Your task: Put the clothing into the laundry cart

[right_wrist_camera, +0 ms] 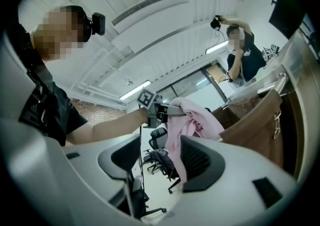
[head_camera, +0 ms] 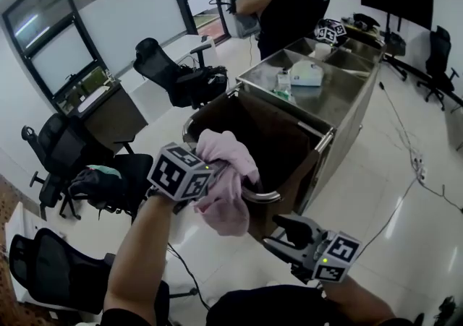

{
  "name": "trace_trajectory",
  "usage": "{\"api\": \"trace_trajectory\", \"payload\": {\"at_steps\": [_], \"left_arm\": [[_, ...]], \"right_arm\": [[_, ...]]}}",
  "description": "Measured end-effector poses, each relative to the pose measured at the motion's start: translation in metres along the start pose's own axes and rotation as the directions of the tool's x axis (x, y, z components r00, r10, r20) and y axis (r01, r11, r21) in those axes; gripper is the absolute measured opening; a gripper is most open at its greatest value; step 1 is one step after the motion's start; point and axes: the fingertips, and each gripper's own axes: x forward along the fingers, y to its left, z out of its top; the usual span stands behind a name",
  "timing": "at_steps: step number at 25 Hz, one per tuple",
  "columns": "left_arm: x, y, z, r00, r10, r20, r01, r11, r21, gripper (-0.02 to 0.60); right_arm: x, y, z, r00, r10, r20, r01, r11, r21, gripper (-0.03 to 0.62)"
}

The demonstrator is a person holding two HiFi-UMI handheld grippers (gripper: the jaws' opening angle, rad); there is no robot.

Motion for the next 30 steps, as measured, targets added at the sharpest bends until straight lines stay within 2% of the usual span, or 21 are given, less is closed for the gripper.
{"api": "trace_trajectory", "payload": {"at_steps": [2, 4, 11, 16, 18, 20, 23, 26, 30], "left_arm": [[0.009, -0.005, -0.017, 1.0, 0.021, -0.023, -0.02, 1.0, 0.021, 0.087], [0.015, -0.01, -0.03, 0.999, 0.037, -0.014, -0.037, 0.999, 0.014, 0.087], [0.025, -0.01, -0.042, 0.989, 0.087, 0.118, -0.072, 0.99, -0.119, 0.089], [0.026, -0.012, -0.044, 0.968, 0.132, 0.212, -0.103, 0.984, -0.142, 0.094], [0.028, -0.01, -0.043, 0.957, 0.132, 0.256, -0.086, 0.979, -0.183, 0.117], [0.027, -0.007, -0.043, 0.955, 0.133, 0.264, -0.078, 0.975, -0.209, 0.143], [0.021, -0.006, -0.045, 0.959, 0.134, 0.251, -0.08, 0.974, -0.213, 0.268], [0.011, -0.007, -0.046, 0.959, 0.135, 0.248, -0.085, 0.976, -0.201, 0.303], [0.003, -0.012, -0.057, 0.963, 0.133, 0.236, -0.087, 0.977, -0.193, 0.308]], "right_arm": [[0.001, 0.001, -0.001, 1.0, -0.001, -0.007, 0.001, 1.0, 0.002, 0.258], [0.002, 0.0, -0.002, 1.0, -0.003, -0.012, 0.003, 1.0, 0.006, 0.258], [0.008, 0.001, -0.007, 0.999, 0.007, -0.033, -0.006, 1.0, 0.005, 0.258], [0.008, 0.004, -0.01, 0.999, 0.009, -0.04, -0.009, 1.0, 0.005, 0.258], [0.009, 0.005, -0.009, 0.999, 0.01, -0.037, -0.009, 1.0, 0.013, 0.258], [0.009, 0.005, -0.008, 0.999, 0.011, -0.031, -0.01, 1.0, 0.021, 0.259], [0.009, 0.007, -0.007, 1.0, 0.008, -0.019, -0.007, 0.999, 0.04, 0.27], [0.01, 0.009, -0.009, 1.0, 0.012, -0.014, -0.011, 0.998, 0.061, 0.288], [0.012, 0.016, -0.013, 0.999, 0.032, -0.015, -0.031, 0.996, 0.08, 0.302]]}}
